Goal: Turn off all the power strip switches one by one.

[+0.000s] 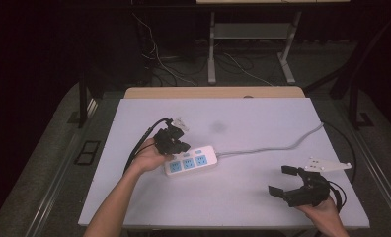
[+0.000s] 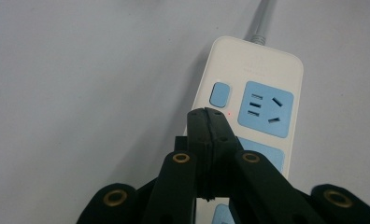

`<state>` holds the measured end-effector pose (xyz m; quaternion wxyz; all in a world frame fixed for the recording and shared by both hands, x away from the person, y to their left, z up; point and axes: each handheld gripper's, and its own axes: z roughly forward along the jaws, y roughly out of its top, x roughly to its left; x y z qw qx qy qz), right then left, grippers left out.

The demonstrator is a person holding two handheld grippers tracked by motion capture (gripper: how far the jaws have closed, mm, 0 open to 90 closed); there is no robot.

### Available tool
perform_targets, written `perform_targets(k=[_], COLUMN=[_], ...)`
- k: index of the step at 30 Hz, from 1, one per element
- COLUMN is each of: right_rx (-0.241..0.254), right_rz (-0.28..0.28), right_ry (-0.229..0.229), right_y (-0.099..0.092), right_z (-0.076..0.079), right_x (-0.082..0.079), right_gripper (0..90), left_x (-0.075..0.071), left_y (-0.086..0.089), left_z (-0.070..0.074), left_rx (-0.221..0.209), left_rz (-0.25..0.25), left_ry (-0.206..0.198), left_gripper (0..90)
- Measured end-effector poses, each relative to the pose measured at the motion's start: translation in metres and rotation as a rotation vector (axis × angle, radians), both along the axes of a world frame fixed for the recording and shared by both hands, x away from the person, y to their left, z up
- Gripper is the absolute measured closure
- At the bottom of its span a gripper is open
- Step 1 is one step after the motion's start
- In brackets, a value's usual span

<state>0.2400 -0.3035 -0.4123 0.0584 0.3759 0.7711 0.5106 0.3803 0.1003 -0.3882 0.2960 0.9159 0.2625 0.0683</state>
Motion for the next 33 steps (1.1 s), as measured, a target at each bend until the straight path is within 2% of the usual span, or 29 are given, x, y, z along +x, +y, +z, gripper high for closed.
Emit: perform_targets(k=[11, 18, 24, 33], right_rx=[0.0, -0.001, -0.003, -0.005], right_rz=[0.0, 0.0, -0.001, -0.001], right_ry=[-0.001, -0.002, -0.001, -0.003], right_y=[0.0, -0.001, -0.001, -0.001], right_z=[0.0, 0.0, 0.0, -0.001], right_x=[0.0, 0.0, 0.0, 0.0], right_gripper=[0.7, 0.7, 0.7, 0.7], left_x=[0.002, 0.002, 0.002, 0.002], left_y=[-0.002, -0.002, 0.002, 0.003], left_z=[-0.006, -0.015, -0.016, -0.017], left_rx=[0.018, 0.022, -0.006, -0.023], left_rz=[-0.004, -0.007, 0.005, 0.022], left_ry=[0.009, 0.024, 0.04, 0.051], left_gripper=[89.1, 89.0, 89.1, 89.4])
